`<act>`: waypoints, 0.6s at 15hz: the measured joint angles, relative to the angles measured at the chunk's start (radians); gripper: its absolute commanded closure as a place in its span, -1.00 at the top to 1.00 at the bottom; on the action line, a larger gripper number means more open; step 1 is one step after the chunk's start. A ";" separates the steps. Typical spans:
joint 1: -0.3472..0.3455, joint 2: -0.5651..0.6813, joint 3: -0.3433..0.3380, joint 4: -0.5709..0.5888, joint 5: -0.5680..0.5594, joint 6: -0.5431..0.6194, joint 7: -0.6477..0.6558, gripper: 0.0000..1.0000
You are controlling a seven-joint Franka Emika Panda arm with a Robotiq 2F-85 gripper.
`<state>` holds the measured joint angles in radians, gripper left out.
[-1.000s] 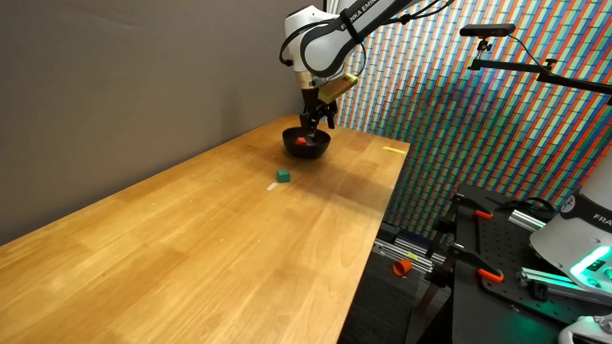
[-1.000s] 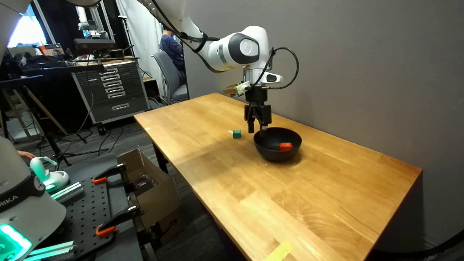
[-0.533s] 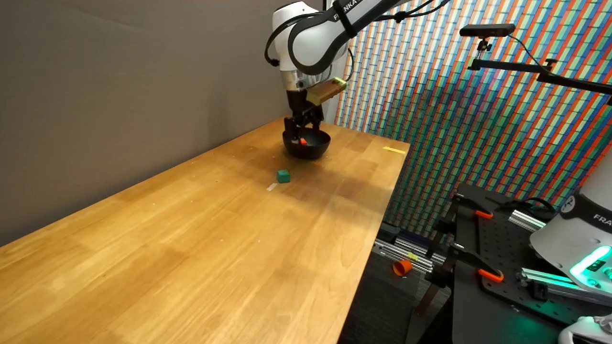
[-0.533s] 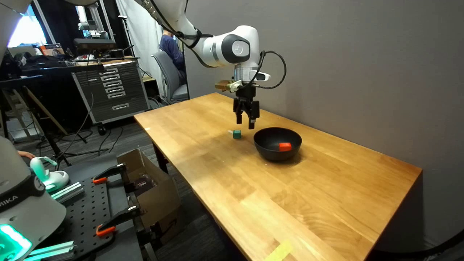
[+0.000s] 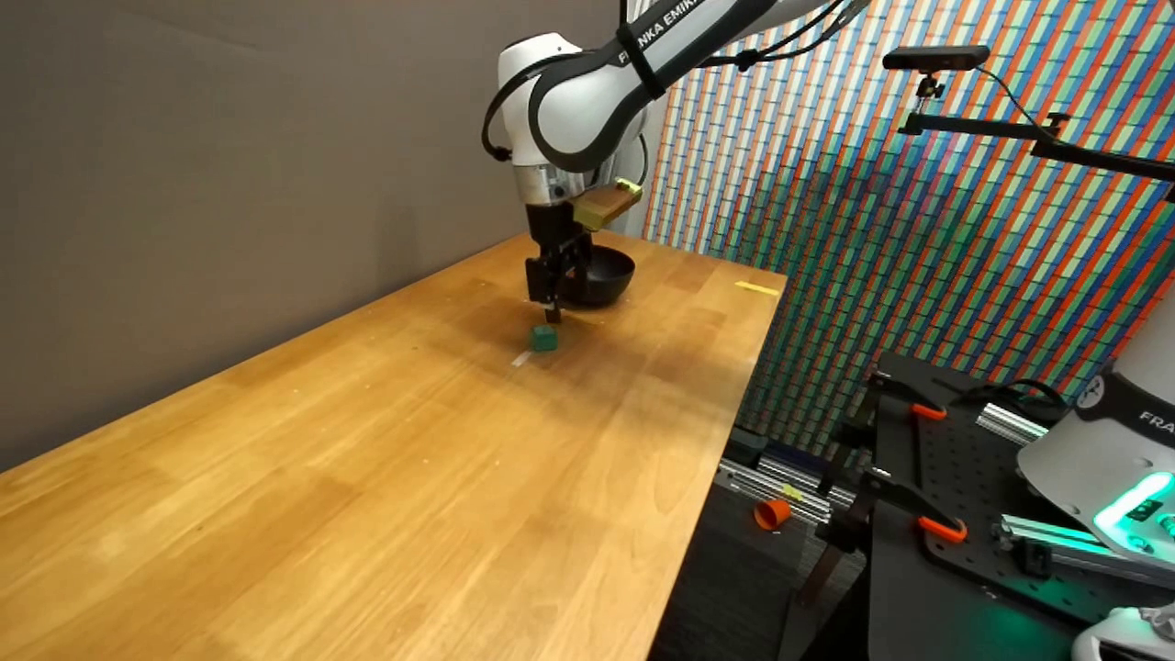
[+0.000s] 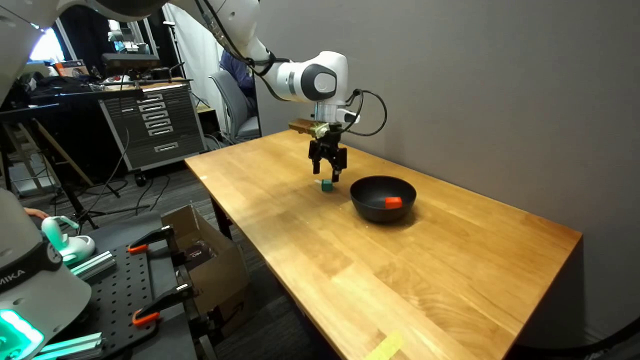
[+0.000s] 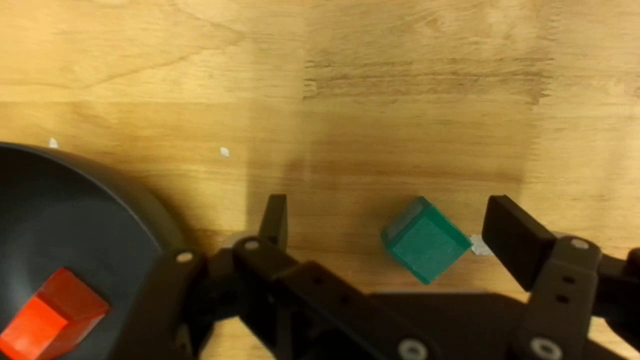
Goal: Put the orange and green blocks in the black bowl
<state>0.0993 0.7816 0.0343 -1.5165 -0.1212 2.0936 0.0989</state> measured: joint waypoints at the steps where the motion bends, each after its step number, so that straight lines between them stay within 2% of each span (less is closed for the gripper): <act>1: 0.000 0.014 0.006 0.009 0.006 0.005 -0.020 1.00; 9: 0.000 0.124 0.033 0.119 0.022 0.026 -0.178 1.00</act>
<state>0.0992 0.9052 0.0670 -1.3978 -0.0989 2.1195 -0.0791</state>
